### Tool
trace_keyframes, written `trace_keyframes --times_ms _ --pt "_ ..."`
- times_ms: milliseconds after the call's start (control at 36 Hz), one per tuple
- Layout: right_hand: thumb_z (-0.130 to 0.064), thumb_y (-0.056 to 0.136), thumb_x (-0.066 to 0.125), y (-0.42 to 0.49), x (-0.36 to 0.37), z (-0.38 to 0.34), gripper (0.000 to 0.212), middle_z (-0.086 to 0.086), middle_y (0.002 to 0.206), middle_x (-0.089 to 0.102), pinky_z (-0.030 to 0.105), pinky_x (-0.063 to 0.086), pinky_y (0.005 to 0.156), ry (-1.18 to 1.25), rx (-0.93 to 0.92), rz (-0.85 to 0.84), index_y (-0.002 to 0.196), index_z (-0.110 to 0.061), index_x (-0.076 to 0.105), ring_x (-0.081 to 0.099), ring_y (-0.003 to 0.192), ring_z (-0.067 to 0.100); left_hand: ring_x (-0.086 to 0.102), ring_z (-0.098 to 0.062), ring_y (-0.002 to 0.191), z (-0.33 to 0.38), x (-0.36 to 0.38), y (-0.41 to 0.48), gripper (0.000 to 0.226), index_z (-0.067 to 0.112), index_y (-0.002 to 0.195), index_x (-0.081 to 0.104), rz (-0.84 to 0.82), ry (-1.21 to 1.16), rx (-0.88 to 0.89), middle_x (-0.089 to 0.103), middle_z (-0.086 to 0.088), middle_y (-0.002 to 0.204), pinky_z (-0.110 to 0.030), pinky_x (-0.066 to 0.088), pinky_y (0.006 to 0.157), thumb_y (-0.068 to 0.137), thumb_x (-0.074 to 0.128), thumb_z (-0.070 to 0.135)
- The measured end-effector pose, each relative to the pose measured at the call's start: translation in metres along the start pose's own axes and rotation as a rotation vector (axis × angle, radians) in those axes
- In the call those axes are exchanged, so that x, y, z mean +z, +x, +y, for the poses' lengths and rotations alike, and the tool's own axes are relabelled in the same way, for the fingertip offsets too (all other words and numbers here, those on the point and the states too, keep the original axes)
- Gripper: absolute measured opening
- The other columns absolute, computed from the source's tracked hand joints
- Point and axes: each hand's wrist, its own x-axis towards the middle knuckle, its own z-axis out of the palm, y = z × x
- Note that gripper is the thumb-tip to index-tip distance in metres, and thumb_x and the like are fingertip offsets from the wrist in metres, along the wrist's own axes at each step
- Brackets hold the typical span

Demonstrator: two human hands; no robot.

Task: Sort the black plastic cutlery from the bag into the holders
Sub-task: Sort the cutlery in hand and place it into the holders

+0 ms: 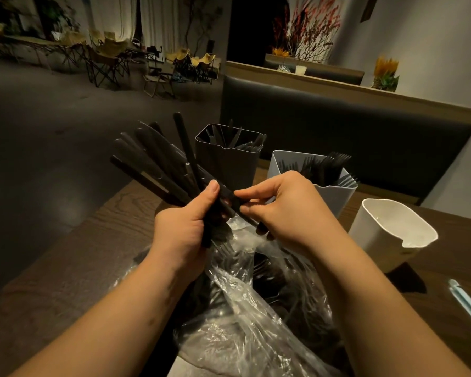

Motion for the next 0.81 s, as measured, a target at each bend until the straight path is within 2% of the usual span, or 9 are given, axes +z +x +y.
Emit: trace_keyframes --times_ms 56,111,194,250,306,389,528,667,806 --pt "-0.018 0.086 0.077 0.002 0.004 0.004 0.022 -0.008 0.074 0.073 0.019 0.055 0.056 -0.050 -0.028 0.058 0.101 -0.033 0.078 0.068 0.062 0.011 0.070 -0.018 0.058 0.000 0.003 0.000 0.019 -0.005 0.088 0.070 0.013 -0.003 0.005 0.071 -0.012 0.071 -0.024 0.055 0.052 0.086 0.069 0.014" --pt "-0.022 0.083 0.080 0.004 0.008 0.006 0.018 -0.010 0.075 0.072 0.026 0.058 0.068 -0.040 -0.055 0.150 0.099 -0.031 0.078 0.066 0.064 0.004 0.068 -0.018 0.062 0.003 0.001 0.003 0.020 -0.001 0.089 0.070 0.017 -0.039 0.007 0.068 -0.011 0.074 -0.027 0.057 0.057 0.079 0.072 0.016" --pt "-0.023 0.079 0.083 0.003 0.013 0.007 0.020 -0.007 0.080 0.072 0.033 0.060 0.073 0.044 -0.067 0.145 0.097 -0.027 0.075 0.068 0.072 0.007 0.069 -0.033 0.091 0.007 -0.006 0.008 0.049 -0.001 0.112 0.067 0.023 -0.146 -0.030 0.066 -0.022 0.099 -0.051 0.058 0.089 0.072 0.080 0.023" --pt "-0.018 0.079 0.083 0.002 0.017 0.006 0.024 -0.006 0.083 0.073 0.031 0.059 0.069 0.127 -0.094 0.114 0.099 -0.026 0.074 0.069 0.072 0.008 0.067 -0.039 0.107 0.010 -0.006 0.008 0.068 -0.005 0.129 0.060 0.016 -0.201 -0.075 0.064 -0.027 0.118 -0.062 0.052 0.096 0.072 0.081 0.027" --pt "-0.011 0.079 0.082 0.004 0.020 0.007 0.024 -0.004 0.083 0.074 0.026 0.055 0.064 0.242 -0.137 0.218 0.099 -0.022 0.075 0.069 0.071 0.007 0.073 -0.032 0.094 0.011 -0.005 0.008 0.056 -0.006 0.121 0.064 -0.001 -0.230 -0.105 0.070 -0.025 0.108 -0.051 0.060 0.083 0.077 0.077 0.026" --pt "-0.004 0.081 0.079 0.004 0.022 0.005 0.017 0.001 0.082 0.075 0.022 0.056 0.065 0.497 -0.186 0.400 0.093 -0.015 0.074 0.072 0.076 0.012 0.067 -0.014 0.058 0.008 -0.001 0.006 0.013 0.008 0.085 0.068 -0.001 -0.232 -0.091 0.067 -0.007 0.072 -0.027 0.057 0.054 0.090 0.066 0.019" --pt "0.001 0.087 0.071 0.002 0.015 0.001 0.016 0.008 0.088 0.074 0.027 0.059 0.073 0.701 -0.307 0.548 0.090 -0.014 0.072 0.073 0.086 0.022 0.066 -0.012 0.061 -0.001 0.006 -0.002 0.006 0.015 0.085 0.067 -0.024 -0.157 -0.031 0.068 -0.003 0.075 -0.024 0.056 0.054 0.089 0.065 0.010" --pt "-0.001 0.091 0.067 -0.002 -0.034 0.002 0.014 -0.002 0.095 0.071 0.029 0.060 0.079 0.495 -0.507 0.798 0.099 -0.013 0.066 0.072 0.094 0.015 0.068 -0.016 0.065 -0.010 0.008 -0.010 0.005 0.017 0.076 0.076 -0.113 0.093 0.011 0.070 -0.005 0.076 -0.027 0.056 0.056 0.071 0.073 0.016" --pt "-0.006 0.092 0.067 -0.007 -0.085 0.015 0.020 0.017 0.107 0.069 0.040 0.062 0.078 0.430 -0.563 1.046 0.112 -0.002 0.065 0.071 0.101 0.023 0.066 -0.017 0.059 -0.011 0.011 -0.016 0.011 0.005 0.090 0.070 -0.119 0.143 0.002 0.068 -0.008 0.073 -0.025 0.054 0.050 0.080 0.070 0.008"
